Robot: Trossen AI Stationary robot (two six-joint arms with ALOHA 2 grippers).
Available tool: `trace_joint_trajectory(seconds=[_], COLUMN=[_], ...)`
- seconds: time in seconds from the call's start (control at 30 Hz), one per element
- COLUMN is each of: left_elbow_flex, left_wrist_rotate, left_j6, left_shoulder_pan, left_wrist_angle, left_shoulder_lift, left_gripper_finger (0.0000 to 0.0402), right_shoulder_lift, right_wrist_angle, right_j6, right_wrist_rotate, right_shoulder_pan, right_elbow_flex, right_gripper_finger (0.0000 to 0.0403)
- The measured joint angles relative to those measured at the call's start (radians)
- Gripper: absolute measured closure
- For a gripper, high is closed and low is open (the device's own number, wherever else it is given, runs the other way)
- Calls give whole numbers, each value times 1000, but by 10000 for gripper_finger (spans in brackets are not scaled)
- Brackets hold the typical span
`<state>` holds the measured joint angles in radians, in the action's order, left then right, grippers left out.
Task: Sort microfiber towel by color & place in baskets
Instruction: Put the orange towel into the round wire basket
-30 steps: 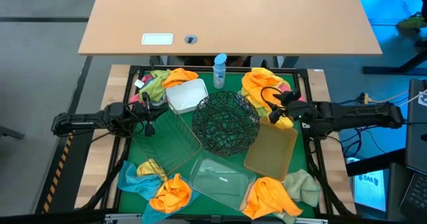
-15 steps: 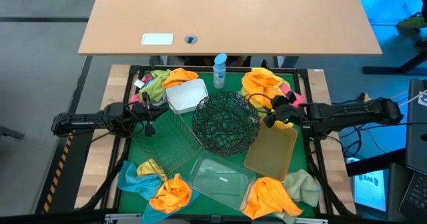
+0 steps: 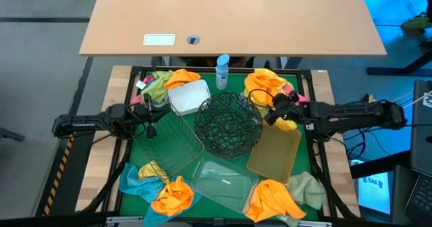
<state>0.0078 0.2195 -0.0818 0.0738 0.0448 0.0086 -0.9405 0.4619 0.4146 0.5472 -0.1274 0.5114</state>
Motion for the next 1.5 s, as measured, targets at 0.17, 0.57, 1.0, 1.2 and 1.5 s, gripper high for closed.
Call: trace_joint_trajectory(seconds=[0.17,0.57,1.0,1.2,1.5], left_elbow_flex=[0,0,0,0,0], left_wrist_rotate=[0,0,0,0,0], left_j6=[0,0,0,0,1], left_shoulder_pan=[0,0,0,0,0], left_wrist_angle=[0,0,0,0,0], left_shoulder_lift=[0,0,0,0,0], left_gripper_finger=[400,400,400,400,400], right_shoulder_lift=[0,9,33,33,33], right_wrist_angle=[-1,-62,-120,-122,-238], right_j6=[-3,-46,-212,-277,-289], right_wrist_rotate=[-88,-109,-115,-172,-439], right_shoulder_pan=[-52,-76,-76,-76,-76], right_elbow_flex=[0,0,259,418,519], right_gripper_finger=[284,393,400,401,402])
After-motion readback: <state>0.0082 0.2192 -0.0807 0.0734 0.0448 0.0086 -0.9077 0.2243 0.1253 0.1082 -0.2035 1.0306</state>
